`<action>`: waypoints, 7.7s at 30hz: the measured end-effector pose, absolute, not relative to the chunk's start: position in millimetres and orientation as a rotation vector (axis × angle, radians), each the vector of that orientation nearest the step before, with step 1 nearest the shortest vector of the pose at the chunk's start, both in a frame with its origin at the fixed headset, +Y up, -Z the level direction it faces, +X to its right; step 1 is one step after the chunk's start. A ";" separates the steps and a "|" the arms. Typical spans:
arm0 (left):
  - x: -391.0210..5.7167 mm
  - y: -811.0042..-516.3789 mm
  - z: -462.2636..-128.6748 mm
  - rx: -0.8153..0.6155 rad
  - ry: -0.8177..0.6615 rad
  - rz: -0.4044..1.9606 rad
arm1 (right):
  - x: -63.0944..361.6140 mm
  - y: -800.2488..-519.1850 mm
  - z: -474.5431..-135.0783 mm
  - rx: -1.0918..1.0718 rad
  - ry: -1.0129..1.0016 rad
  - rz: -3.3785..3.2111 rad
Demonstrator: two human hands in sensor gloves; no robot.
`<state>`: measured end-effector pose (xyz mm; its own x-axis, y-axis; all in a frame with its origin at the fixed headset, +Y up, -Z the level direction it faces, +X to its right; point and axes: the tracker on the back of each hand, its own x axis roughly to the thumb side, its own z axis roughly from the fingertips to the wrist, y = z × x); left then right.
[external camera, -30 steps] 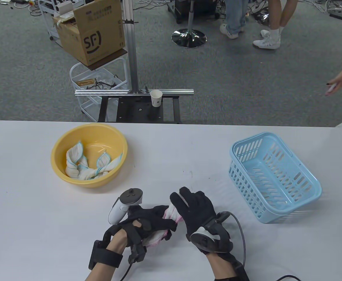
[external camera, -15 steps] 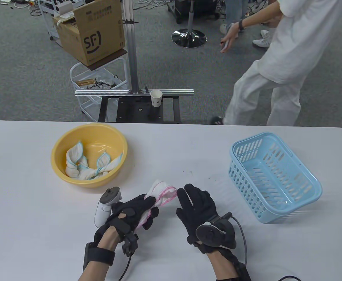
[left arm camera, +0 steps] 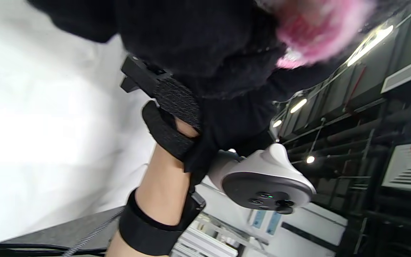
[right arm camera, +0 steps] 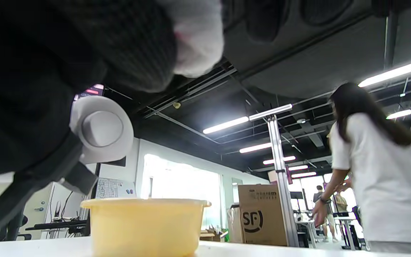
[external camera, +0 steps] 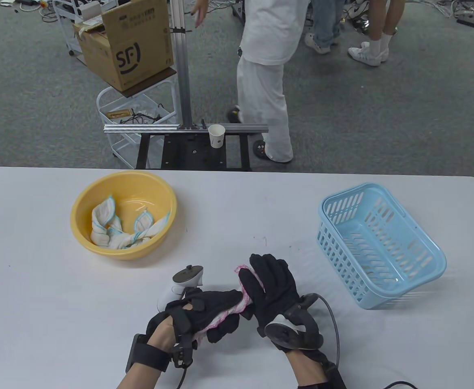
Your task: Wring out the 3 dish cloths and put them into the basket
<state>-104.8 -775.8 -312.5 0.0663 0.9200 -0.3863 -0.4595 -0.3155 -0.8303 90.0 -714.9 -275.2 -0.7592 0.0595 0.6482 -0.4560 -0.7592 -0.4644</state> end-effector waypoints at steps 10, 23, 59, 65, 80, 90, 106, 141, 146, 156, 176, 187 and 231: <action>-122.6 -735.5 -319.2 -0.502 -0.428 0.793 | 80.8 -720.5 -284.0 0.818 -0.512 2.581; -110.0 -733.4 -312.5 -0.328 -0.453 0.569 | 85.2 -730.5 -290.1 0.677 -0.239 2.552; -106.6 -754.9 -308.2 -1.095 -0.584 1.329 | 85.6 -705.9 -267.5 0.996 -1.022 2.535; -110.1 -737.4 -310.5 -0.717 -0.500 0.856 | 80.6 -710.1 -271.2 0.996 -0.895 2.604; -97.9 -727.4 -301.0 -0.127 -0.487 0.213 | 71.3 -716.8 -280.6 0.813 -0.459 2.691; -87.5 -728.0 -294.3 -0.010 -0.534 0.088 | 82.0 -731.1 -292.0 0.581 0.015 2.511; -78.1 -728.7 -287.8 0.050 -0.583 0.003 | 92.9 -757.0 -303.6 0.393 0.436 2.234; -145.2 -725.0 -308.8 0.015 -0.311 0.342 | 189.9 -645.2 -292.3 0.066 -0.621 2.452; -144.3 -731.1 -311.3 -0.009 -0.312 0.350 | 227.5 -627.1 -297.2 -0.226 -0.587 2.434; -144.9 -741.0 -314.8 -0.064 -0.306 0.381 | 291.9 -640.7 -305.6 -0.719 -0.398 2.343; -152.8 -741.2 -314.0 -0.062 -0.263 0.390 | 269.7 -648.4 -307.5 -0.572 -0.363 2.527; -171.5 -738.4 -312.8 0.019 -0.170 0.386 | 177.7 -652.3 -316.7 -0.116 -0.487 2.645; -204.0 -681.5 -320.5 0.045 0.053 0.371 | 101.9 -754.1 -310.2 0.364 -0.283 2.665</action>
<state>-204.0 -681.5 -320.5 0.9305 0.3638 -0.0432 -0.3615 0.9308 0.0536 101.9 -754.1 -310.2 -0.8714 0.3905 0.2970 -0.4441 -0.8850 -0.1394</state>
